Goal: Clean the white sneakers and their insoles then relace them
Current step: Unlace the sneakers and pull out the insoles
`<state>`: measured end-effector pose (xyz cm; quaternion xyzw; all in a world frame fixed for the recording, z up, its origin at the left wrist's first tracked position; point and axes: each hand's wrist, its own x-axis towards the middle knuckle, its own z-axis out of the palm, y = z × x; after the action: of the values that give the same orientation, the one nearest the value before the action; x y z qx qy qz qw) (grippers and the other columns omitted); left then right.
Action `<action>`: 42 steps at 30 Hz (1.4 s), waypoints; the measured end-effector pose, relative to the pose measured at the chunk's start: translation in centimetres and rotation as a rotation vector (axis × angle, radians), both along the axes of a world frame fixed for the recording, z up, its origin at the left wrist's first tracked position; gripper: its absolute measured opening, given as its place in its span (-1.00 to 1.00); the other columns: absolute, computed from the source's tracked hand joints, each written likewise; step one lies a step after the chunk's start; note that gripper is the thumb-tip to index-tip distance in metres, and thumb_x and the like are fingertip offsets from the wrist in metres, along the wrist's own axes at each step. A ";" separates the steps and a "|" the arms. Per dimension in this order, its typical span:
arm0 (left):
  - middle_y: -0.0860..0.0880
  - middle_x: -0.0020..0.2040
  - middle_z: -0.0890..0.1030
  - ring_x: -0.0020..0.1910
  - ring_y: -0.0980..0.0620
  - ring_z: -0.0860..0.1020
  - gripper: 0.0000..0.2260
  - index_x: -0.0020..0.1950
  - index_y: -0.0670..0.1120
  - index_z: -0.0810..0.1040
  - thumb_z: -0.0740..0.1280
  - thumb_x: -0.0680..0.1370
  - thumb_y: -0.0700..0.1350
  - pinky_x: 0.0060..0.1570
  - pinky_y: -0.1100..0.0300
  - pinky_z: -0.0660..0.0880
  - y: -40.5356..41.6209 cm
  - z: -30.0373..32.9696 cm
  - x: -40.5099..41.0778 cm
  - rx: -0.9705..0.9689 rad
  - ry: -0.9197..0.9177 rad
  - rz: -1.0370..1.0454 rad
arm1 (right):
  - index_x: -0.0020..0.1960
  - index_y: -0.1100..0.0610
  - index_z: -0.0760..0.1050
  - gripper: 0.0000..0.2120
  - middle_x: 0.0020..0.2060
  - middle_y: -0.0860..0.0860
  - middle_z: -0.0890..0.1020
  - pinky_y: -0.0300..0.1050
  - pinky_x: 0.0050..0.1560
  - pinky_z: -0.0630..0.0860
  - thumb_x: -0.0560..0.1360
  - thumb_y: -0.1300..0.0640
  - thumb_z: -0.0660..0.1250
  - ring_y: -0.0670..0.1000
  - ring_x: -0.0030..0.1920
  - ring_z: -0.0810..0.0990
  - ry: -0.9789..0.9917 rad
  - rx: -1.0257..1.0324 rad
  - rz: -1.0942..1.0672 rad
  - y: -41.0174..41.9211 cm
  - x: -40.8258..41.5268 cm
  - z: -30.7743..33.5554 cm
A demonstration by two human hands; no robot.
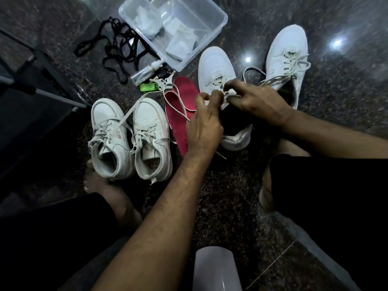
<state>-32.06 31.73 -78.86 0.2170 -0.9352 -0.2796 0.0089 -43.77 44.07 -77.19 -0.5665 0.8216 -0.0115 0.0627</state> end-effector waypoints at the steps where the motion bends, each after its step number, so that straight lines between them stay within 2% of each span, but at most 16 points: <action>1: -0.06 0.30 0.36 -0.03 -0.16 0.59 -0.66 0.35 0.12 0.37 0.16 0.57 -0.08 -0.29 0.05 0.39 0.1 -0.1 0.2 -0.026 -0.019 -0.032 | 0.09 0.23 0.54 -0.81 0.30 0.16 0.45 -0.05 -0.51 0.41 0.53 0.17 0.27 0.23 -0.20 0.61 -0.026 -0.048 0.011 0.3 0.1 0.1; 4: -0.05 0.39 0.34 0.14 -0.13 0.54 -0.70 0.32 0.17 0.49 0.18 0.61 -0.02 -0.24 0.03 0.43 0.3 -0.8 1.2 -0.074 -0.054 -0.074 | 0.06 0.21 0.56 -0.81 0.25 0.14 0.49 -0.12 -0.50 0.30 0.54 0.14 0.26 0.19 -0.34 0.58 -0.072 -0.106 0.050 0.9 0.0 -0.3; 7: -0.04 0.47 0.29 0.18 -0.15 0.56 -0.71 0.31 0.15 0.49 0.26 0.60 -0.06 -0.20 -0.03 0.54 -0.3 -1.8 1.8 -0.034 -0.072 -0.087 | -0.03 0.21 0.56 -0.73 0.20 0.11 0.53 -0.13 -0.52 0.30 0.60 0.04 0.19 0.20 -0.42 0.56 -0.104 -0.128 0.039 1.0 -0.3 -0.8; 9: -0.03 0.51 0.28 0.25 -0.15 0.54 -0.68 0.35 0.13 0.46 0.25 0.60 -0.06 -0.07 -0.07 0.58 -0.7 -2.5 1.9 0.043 -0.086 -0.107 | -0.06 0.21 0.55 -0.69 0.16 0.13 0.53 -0.10 -0.56 0.36 0.62 0.00 0.18 0.19 -0.41 0.56 -0.079 -0.158 0.022 0.9 -0.3 -1.0; 12: -0.04 0.51 0.36 0.35 -0.11 0.49 -0.64 0.38 0.07 0.50 0.28 0.58 -0.11 0.15 -0.10 0.56 -0.9 -3.3 1.9 0.121 -0.025 -0.083 | 0.00 0.19 0.52 -0.83 0.08 0.19 0.53 -0.06 -0.56 0.41 0.62 0.10 0.24 0.17 -0.27 0.54 0.075 -0.225 0.086 1.2 0.1 -0.6; 14: -0.05 0.51 0.39 0.38 -0.09 0.47 -0.63 0.39 0.07 0.52 0.29 0.58 -0.10 0.19 -0.08 0.54 -1.0 -3.5 1.9 0.131 -0.012 -0.078 | 0.02 0.16 0.51 -0.90 0.00 0.15 0.56 -0.01 -0.40 0.46 0.61 0.18 0.23 0.15 -0.15 0.53 0.170 -0.220 0.276 1.4 0.8 -0.5; 17: 0.02 0.53 0.34 0.39 -0.02 0.45 -0.57 0.41 0.10 0.48 0.35 0.54 -0.07 0.13 -0.04 0.56 -1.5 -3.6 1.8 0.124 -0.038 -0.086 | -0.03 0.13 0.49 -0.81 -0.18 0.07 0.60 0.05 -0.17 0.50 0.54 0.15 0.11 0.14 -0.14 0.57 0.045 -0.024 0.486 1.1 2.2 -0.6; 19: 0.08 0.53 0.30 0.39 0.02 0.44 -0.52 0.42 0.16 0.45 0.40 0.50 0.00 0.11 -0.02 0.57 -2.2 -3.5 1.6 0.140 -0.070 -0.105 | 0.01 0.13 0.52 -0.67 -0.23 0.07 0.63 0.08 -0.14 0.55 0.50 0.09 0.00 0.15 -0.17 0.62 -0.032 0.165 0.449 0.0 2.5 -0.4; 21: 0.07 0.53 0.25 0.38 -0.01 0.44 -0.47 0.45 0.19 0.40 0.42 0.48 0.04 0.09 -0.06 0.57 -2.7 -3.3 1.4 0.158 -0.121 -0.162 | 0.12 0.06 0.54 -0.61 -0.14 0.05 0.66 0.08 -0.08 0.58 0.51 0.05 0.00 0.16 -0.10 0.64 -0.031 0.351 0.400 -1.1 2.4 0.4; 25: -0.05 0.55 0.14 0.44 -0.06 0.36 -0.38 0.51 0.14 0.32 0.33 0.44 0.03 0.25 -0.13 0.50 -3.6 -3.2 1.0 0.276 -0.205 -0.266 | 0.08 0.06 0.59 -0.75 -0.07 0.04 0.67 -0.01 -0.12 0.57 0.58 0.07 0.15 0.15 -0.07 0.67 0.028 0.477 0.368 -2.5 2.6 1.5; 30: -0.16 0.59 0.00 0.52 -0.06 0.24 -0.30 0.59 -0.01 0.23 0.40 0.48 -0.06 0.47 0.08 0.28 -3.8 -2.1 0.3 0.371 -0.291 -0.310 | -0.11 0.02 0.54 -0.77 -0.12 0.01 0.66 -0.08 -0.14 0.40 0.60 0.11 0.13 0.06 -0.08 0.66 0.161 0.531 0.171 -3.1 3.5 1.4; 33: -0.17 0.59 -0.02 0.55 -0.05 0.18 -0.28 0.59 -0.05 0.21 0.47 0.51 -0.07 0.42 0.29 0.14 -3.2 -2.2 0.4 0.374 -0.279 -0.299 | 0.03 0.10 0.56 -0.77 -0.04 0.05 0.64 -0.06 -0.15 0.40 0.60 0.11 0.13 0.08 -0.02 0.62 0.206 0.517 0.046 -2.2 4.2 0.8; 35: -0.17 0.59 -0.03 0.55 -0.06 0.17 -0.27 0.59 -0.04 0.23 0.50 0.50 -0.04 0.44 0.27 0.15 -2.8 -2.2 0.4 0.374 -0.267 -0.284 | 0.10 0.19 0.54 -0.78 0.00 0.12 0.62 -0.04 -0.19 0.37 0.60 0.14 0.17 0.14 0.02 0.60 0.105 0.521 -0.071 -1.8 4.4 1.2; 37: -0.18 0.58 -0.02 0.54 -0.12 0.21 -0.27 0.57 -0.03 0.24 0.51 0.49 -0.01 0.48 0.10 0.25 -2.2 -2.1 0.4 0.355 -0.252 -0.262 | 0.12 0.26 0.53 -0.79 0.02 0.18 0.62 -0.04 -0.18 0.35 0.59 0.14 0.26 0.21 0.06 0.61 -0.120 0.538 -0.210 -2.1 3.9 1.9; 39: -0.19 0.58 -0.02 0.50 -0.21 0.27 -0.27 0.57 -0.02 0.23 0.49 0.49 0.05 0.41 -0.09 0.37 -1.4 -2.1 0.5 0.298 -0.235 -0.255 | 0.12 0.28 0.53 -0.74 0.04 0.21 0.63 -0.06 -0.13 0.39 0.58 0.09 0.32 0.22 0.08 0.61 -0.272 0.591 -0.293 -2.6 3.0 2.2; 42: -0.19 0.60 -0.06 0.45 -0.26 0.35 -0.30 0.56 0.04 0.18 0.42 0.52 0.13 0.26 -0.16 0.48 -0.3 -2.1 1.1 0.158 -0.249 -0.209 | 0.11 0.29 0.54 -0.71 0.04 0.23 0.64 -0.07 -0.10 0.45 0.57 0.06 0.32 0.22 0.06 0.61 -0.429 0.615 -0.420 -2.4 2.6 1.9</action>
<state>-30.93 31.48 -80.91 0.1518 -0.9217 -0.3224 -0.1531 -41.12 41.66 -75.27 -0.3266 0.8525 0.1039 0.3946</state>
